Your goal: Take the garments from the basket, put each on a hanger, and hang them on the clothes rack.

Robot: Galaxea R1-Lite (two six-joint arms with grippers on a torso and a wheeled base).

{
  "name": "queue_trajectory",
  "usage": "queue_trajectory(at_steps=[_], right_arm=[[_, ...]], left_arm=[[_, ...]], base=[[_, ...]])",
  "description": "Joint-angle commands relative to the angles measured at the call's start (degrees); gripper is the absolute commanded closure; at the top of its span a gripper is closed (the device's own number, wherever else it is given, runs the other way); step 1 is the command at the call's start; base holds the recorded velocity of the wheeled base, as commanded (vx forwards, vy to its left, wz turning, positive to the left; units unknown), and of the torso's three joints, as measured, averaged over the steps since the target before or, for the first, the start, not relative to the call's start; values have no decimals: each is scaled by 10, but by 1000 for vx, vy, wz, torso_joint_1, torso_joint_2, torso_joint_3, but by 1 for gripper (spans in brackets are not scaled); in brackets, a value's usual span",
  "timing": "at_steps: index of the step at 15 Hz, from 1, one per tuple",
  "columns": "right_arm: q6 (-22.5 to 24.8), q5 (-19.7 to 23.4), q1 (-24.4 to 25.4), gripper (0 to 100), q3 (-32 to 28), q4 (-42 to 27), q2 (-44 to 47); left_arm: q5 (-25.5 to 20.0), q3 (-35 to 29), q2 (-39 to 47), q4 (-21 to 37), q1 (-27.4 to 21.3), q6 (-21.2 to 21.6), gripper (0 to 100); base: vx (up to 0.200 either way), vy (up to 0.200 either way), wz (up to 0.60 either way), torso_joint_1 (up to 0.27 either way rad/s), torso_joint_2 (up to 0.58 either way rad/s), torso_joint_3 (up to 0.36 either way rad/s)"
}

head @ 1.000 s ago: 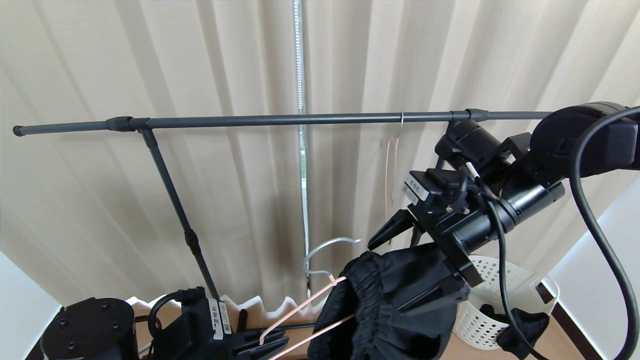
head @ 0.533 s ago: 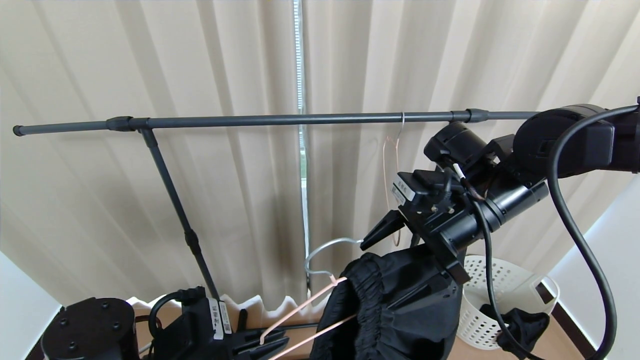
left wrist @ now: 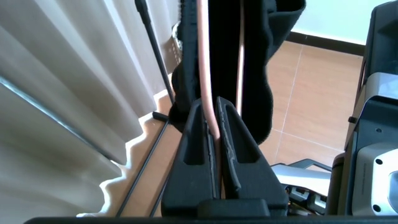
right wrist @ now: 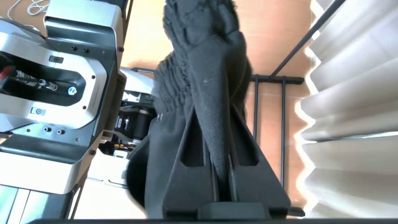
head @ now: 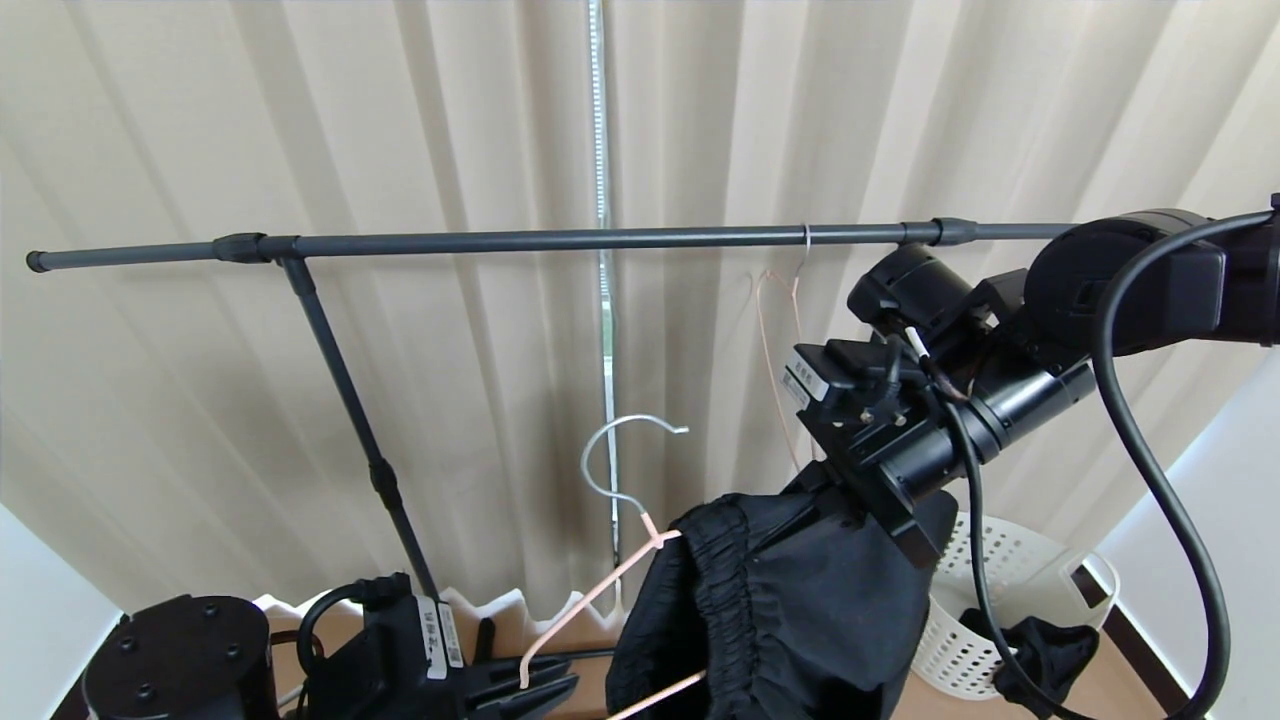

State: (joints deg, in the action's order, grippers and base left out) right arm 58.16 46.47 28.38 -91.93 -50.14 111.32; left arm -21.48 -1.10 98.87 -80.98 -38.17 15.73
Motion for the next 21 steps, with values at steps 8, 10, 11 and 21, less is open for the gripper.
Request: queue_trajectory(at_steps=[8, 10, 11, 21], right_arm=[[0, -3, 0, 100, 3, -1, -14], [0, -4, 0, 100, 3, -2, -16], [0, -4, 0, 100, 3, -3, -18], [-1, -50, -3, 100, 9, 1, -44]], left_arm=[[1, -7, 20, -1, 6, 0, 100], [1, -7, 24, -1, 6, 1, 100], [1, -7, 24, -4, 6, 0, 100], [2, -1, 53, -90, 56, -6, 0]], base=[[0, 0, 0, 0, 0, 0], [0, 0, 0, 0, 0, 0], [0, 0, 0, 0, 0, 0], [0, 0, 0, 0, 0, 0]])
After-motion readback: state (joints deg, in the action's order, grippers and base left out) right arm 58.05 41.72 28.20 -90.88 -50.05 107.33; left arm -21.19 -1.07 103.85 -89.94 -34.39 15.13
